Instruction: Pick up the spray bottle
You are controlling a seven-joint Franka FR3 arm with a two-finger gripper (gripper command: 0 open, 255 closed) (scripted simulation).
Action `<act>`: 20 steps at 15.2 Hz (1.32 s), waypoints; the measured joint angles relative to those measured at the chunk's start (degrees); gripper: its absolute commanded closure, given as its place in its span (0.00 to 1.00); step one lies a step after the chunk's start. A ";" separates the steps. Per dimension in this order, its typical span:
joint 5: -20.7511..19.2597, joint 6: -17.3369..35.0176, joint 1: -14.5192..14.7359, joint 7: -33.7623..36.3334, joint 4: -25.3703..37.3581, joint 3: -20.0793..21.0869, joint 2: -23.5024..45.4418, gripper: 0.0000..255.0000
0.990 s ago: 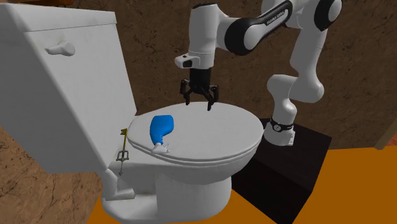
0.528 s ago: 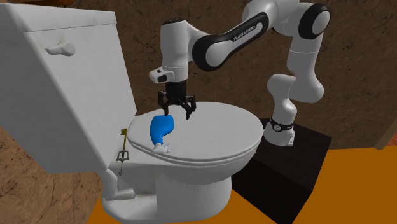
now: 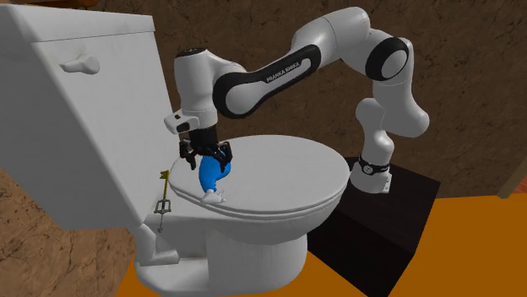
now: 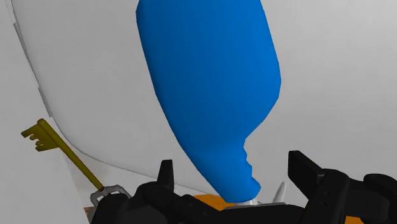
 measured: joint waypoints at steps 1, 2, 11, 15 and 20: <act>0.30 -0.24 -0.46 -0.58 1.31 0.21 1.14 0.00; 0.59 0.05 -0.80 -0.96 1.89 0.38 2.08 0.00; 1.33 3.86 -1.04 -1.57 -0.16 0.88 3.95 1.00; 1.35 3.90 -1.02 -1.58 -0.14 0.90 3.95 1.00; 1.29 3.64 -1.04 -1.58 -0.01 0.85 3.84 1.00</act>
